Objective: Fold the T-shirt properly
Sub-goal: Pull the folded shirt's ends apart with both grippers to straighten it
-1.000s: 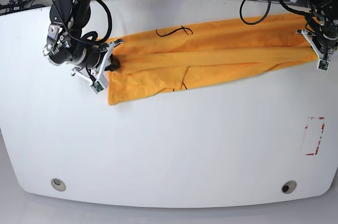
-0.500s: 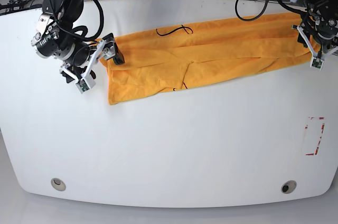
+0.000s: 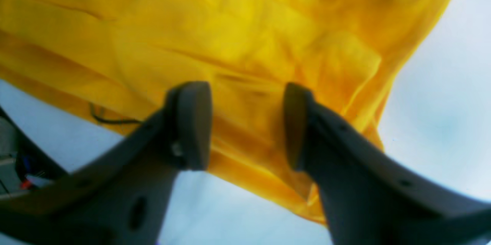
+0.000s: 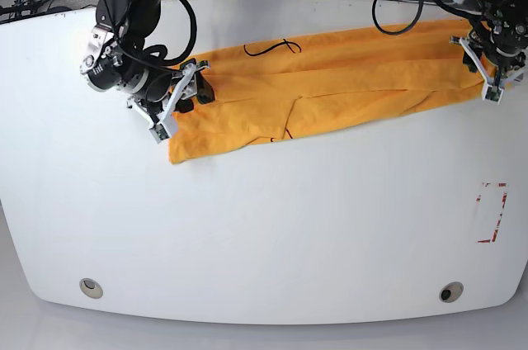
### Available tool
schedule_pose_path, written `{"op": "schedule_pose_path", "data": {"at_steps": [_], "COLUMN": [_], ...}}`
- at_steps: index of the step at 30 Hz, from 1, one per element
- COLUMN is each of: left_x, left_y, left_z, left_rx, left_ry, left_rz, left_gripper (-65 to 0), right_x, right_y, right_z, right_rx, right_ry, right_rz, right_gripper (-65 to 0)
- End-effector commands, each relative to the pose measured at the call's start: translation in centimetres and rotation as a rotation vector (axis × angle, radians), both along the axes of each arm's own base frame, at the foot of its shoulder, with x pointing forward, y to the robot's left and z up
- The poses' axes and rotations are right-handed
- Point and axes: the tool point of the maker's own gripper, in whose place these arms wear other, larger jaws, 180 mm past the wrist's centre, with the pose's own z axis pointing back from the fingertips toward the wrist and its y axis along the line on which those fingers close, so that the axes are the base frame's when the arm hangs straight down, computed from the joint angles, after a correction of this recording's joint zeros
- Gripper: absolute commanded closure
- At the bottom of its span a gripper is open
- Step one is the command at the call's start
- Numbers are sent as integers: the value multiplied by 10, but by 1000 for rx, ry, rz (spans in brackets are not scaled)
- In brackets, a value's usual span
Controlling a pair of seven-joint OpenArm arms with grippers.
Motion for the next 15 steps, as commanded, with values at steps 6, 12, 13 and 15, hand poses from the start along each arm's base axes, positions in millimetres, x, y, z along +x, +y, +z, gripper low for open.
{"op": "schedule_pose_path", "data": {"at_steps": [6, 12, 13, 15], "left_x": [-26, -26, -20, -5], "left_y": [10, 10, 6, -4], "left_z": [-33, -40, -40, -38], "left_rx": [-46, -31, -34, -39], "left_ry": [103, 136, 129, 112], "left_rz": [44, 34, 20, -17], "left_gripper": [-267, -269, -268, -268], "right_x": [10, 7, 6, 5], "right_y": [24, 12, 9, -1], "right_z": [-29, -58, -62, -69], "right_rx": [-46, -106, -110, -114], "right_ry": [12, 52, 58, 63], "right_rz": [68, 45, 43, 35], "right_gripper": [-214, -214, -214, -214]}}
